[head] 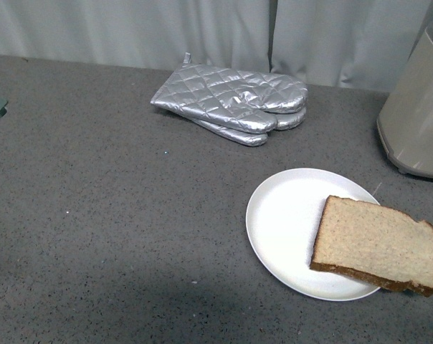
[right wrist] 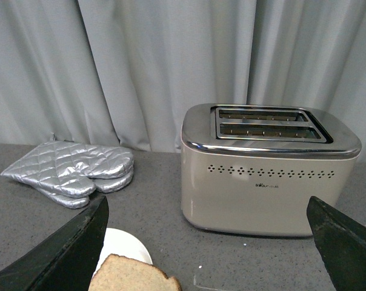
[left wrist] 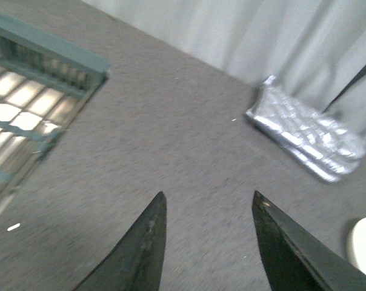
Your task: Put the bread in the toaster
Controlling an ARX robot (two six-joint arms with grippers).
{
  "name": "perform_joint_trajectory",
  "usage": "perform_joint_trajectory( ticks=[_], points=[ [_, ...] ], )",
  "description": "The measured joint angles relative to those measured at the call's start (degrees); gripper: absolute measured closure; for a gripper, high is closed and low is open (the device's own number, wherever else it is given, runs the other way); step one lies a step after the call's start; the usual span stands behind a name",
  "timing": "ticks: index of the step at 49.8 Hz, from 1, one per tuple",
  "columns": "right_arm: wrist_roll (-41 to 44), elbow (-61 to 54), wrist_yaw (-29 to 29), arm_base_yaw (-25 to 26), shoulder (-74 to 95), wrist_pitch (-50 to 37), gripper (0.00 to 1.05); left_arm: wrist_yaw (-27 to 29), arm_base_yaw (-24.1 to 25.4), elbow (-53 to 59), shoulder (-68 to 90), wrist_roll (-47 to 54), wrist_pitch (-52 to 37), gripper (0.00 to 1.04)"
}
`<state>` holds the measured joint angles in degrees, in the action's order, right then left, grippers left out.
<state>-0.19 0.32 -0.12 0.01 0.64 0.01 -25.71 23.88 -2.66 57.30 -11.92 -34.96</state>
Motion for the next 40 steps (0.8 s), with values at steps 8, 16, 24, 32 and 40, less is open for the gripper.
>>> perform_joint_trajectory(
  ticks=[8, 16, 24, 32, 40],
  points=[
    [0.0, 0.0, 0.02, 0.0, -0.39, -0.04, 0.09, 10.58, -8.02, 1.81, -48.37, 9.25, 31.23, 0.91],
    [0.0, 0.0, 0.2, 0.0, -0.39, -0.04, 0.09, 23.63, -19.39, 1.81, -56.78, 10.84, 34.75, 1.01],
    [0.02, 0.0, -0.13, 0.0, -0.39, -0.04, 0.09, 25.7, -23.58, 1.79, -57.05, 11.32, 34.95, 1.01],
    [0.0, 0.0, 0.07, 0.0, -0.39, -0.04, 0.09, 25.64, -23.67, 1.81, -57.07, 11.45, 34.95, 1.01],
    [0.0, 0.0, 0.04, 0.0, -0.39, -0.04, 0.09, 25.64, -23.69, 1.79, -57.07, 11.47, 34.95, 1.01]
  ],
)
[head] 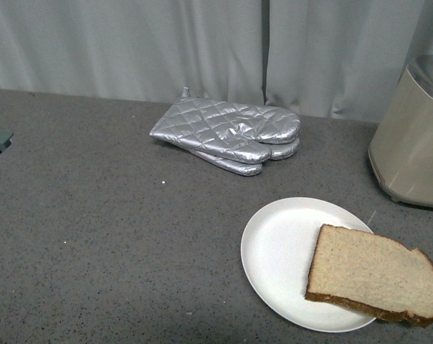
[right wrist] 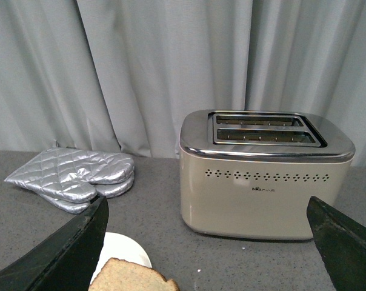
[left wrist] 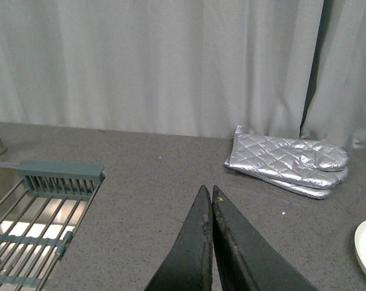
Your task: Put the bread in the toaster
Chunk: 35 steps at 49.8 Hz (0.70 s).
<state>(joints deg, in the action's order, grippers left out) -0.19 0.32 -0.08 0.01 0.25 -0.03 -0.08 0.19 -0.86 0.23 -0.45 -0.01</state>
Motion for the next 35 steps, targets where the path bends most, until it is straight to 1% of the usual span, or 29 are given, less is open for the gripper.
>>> perform_joint_trajectory(
  ticks=[3, 4, 12, 14, 15, 17, 18, 19, 20, 22, 24, 25, 26, 29, 30, 32, 35],
  points=[
    [0.0, 0.0, 0.0, 0.0, 0.0, 0.0, 0.09, 0.02, 0.0, 0.0, -0.02, -0.04, 0.0, 1.01],
    [0.0, 0.0, 0.0, 0.0, 0.0, 0.0, 0.09, 0.0, 0.0, 0.0, 0.0, -0.02, 0.0, 0.99],
    [0.0, 0.0, -0.02, 0.0, 0.0, 0.0, 0.09, 0.07, 0.0, 0.0, -0.02, 0.0, 0.0, 0.75],
    [-0.24, 0.07, -0.39, 0.02, 0.24, 0.31, 0.09, 0.04, 0.0, 0.0, -0.02, 0.0, 0.0, 0.68],
    [-1.29, 0.37, -0.83, 0.04, 0.72, 1.25, 0.09, 0.04, 0.0, 0.0, -0.02, 0.0, 0.0, 0.67],
    [-6.14, 3.37, -3.78, 0.17, 4.76, 7.63, 0.09, 0.04, 0.0, 0.0, -0.02, 0.0, 0.0, 0.59],
    [-8.81, 4.59, -4.83, 0.5, 7.78, 8.98, 0.09, 0.04, 0.0, 0.02, 0.0, 0.0, 0.0, 0.56],
    [-12.26, 5.68, -5.33, 0.87, 11.93, 8.59, 0.09, -0.07, 0.0, 0.0, -0.02, 0.0, 0.0, 0.5],
    [-15.12, 6.43, -5.31, 1.18, 15.3, 7.32, 0.09, -0.09, 0.0, 0.0, -0.04, 0.0, 0.0, 0.47],
    [-21.7, 7.8, -4.66, 2.51, 24.37, 1.77, 0.09, -0.02, 0.0, 0.0, -0.07, 0.0, 0.0, 0.38],
    [-28.63, 8.7, -2.73, 3.48, 34.07, -4.81, 0.09, 0.0, 0.0, 0.0, -0.04, 0.0, 0.0, 0.27],
    [-30.12, 8.83, -2.03, 3.52, 36.54, -6.38, 0.09, 0.0, 0.0, 0.0, -0.04, 0.02, 0.0, 0.23],
    [-33.31, 8.96, -0.92, 3.32, 41.2, -8.83, 0.09, 0.0, 0.0, 0.02, -0.07, 0.0, 0.0, 0.18],
    [-38.66, 8.35, 2.47, 1.2, 51.74, -13.33, 0.09, 0.07, 0.0, 0.0, -0.07, 0.02, 0.0, 0.06],
    [-40.41, 7.67, 3.65, 0.07, 55.36, -14.99, 0.09, 0.07, 0.0, 0.0, -0.07, 0.13, 0.0, 0.05],
    [-42.73, 6.32, 5.18, -1.73, 60.59, -17.73, 0.09, 0.04, 0.0, 0.0, -0.04, 0.11, 0.0, 0.07],
    [-45.64, 4.55, 6.29, -3.52, 66.31, -21.51, 0.09, 0.0, 0.0, 0.0, -0.04, 0.11, 0.0, 0.07]
  ],
)
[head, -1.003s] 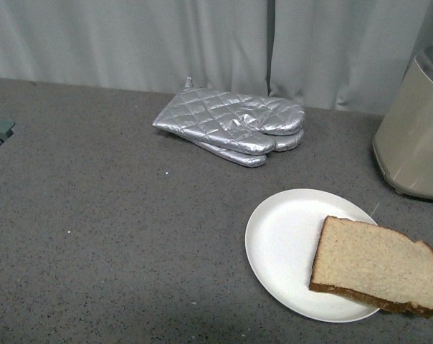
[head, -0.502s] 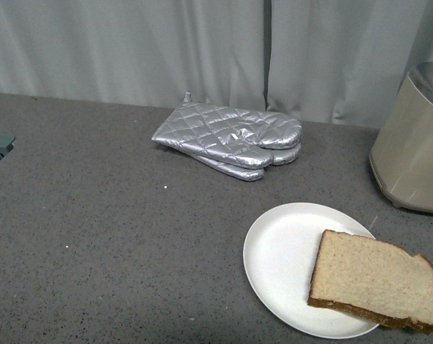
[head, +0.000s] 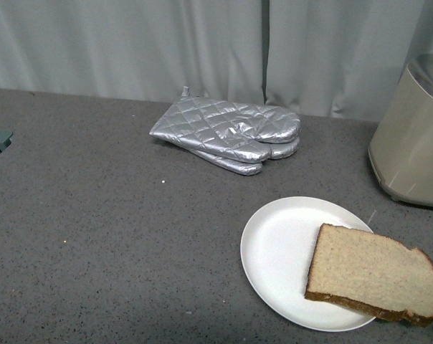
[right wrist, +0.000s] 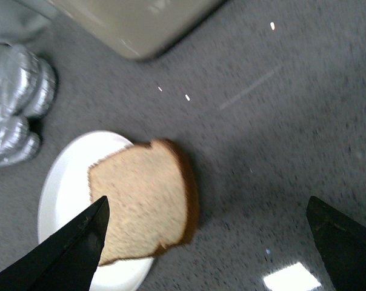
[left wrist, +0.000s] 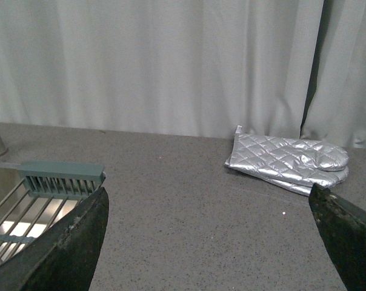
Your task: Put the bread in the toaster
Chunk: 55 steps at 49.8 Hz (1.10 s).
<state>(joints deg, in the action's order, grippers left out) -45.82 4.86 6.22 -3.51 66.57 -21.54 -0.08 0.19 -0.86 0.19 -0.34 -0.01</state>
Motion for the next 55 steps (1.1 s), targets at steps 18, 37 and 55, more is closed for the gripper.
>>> perform_joint_trajectory(
  ticks=[18, 37, 55],
  points=[
    [-6.14, -3.58, 0.35, -4.98, 27.3, -27.52, 0.09, 0.02, 0.0, 0.0, 0.0, 0.0, 0.0, 0.07],
    [-9.11, 1.99, 1.27, -7.15, 49.86, -45.35, 0.09, 0.02, 0.0, 0.0, 0.0, 0.0, 0.0, 0.07],
    [-10.56, 9.88, 3.87, -8.26, 55.8, -44.46, 0.09, 0.02, 0.0, 0.0, 0.0, 0.0, 0.0, 0.07]
  ],
)
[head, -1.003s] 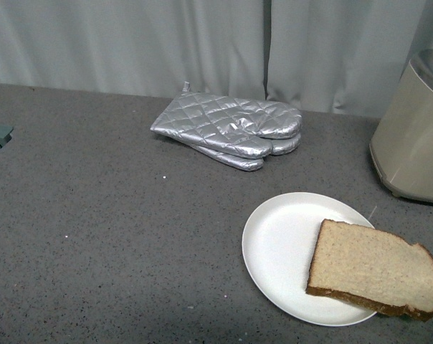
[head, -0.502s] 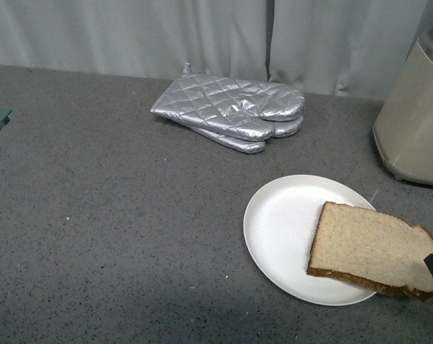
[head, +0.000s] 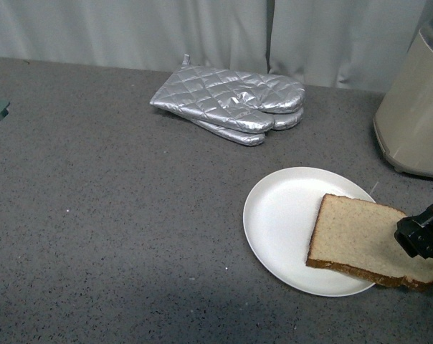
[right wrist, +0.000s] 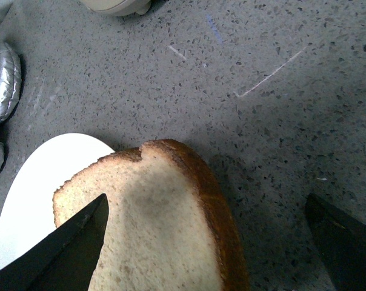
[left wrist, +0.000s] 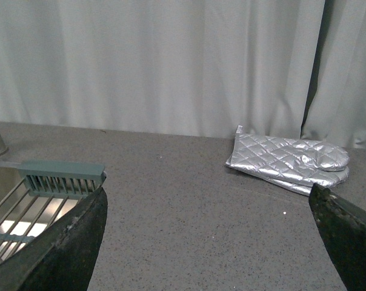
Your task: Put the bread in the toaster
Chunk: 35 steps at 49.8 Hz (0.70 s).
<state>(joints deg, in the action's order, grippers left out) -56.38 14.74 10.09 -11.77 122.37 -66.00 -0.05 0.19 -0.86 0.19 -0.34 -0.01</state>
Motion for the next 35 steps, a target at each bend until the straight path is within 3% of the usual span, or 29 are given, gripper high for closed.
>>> perform_joint_trajectory(
  ticks=[10, 24, 35],
  points=[
    [-0.9, 2.32, 0.98, -1.57, 0.0, 2.29, 0.11, 0.0, 0.0, 0.0, 0.0, 0.0, 0.0, 0.07],
    [-2.97, 3.08, -0.76, -1.86, -0.55, 4.79, 0.51, 0.0, 0.0, 0.0, -0.02, 0.0, 0.0, 0.07],
    [-4.0, 4.55, -2.25, -1.05, -11.19, 13.4, 0.97, 0.0, 0.0, 0.0, 0.0, 0.0, 0.0, 0.07]
  ],
)
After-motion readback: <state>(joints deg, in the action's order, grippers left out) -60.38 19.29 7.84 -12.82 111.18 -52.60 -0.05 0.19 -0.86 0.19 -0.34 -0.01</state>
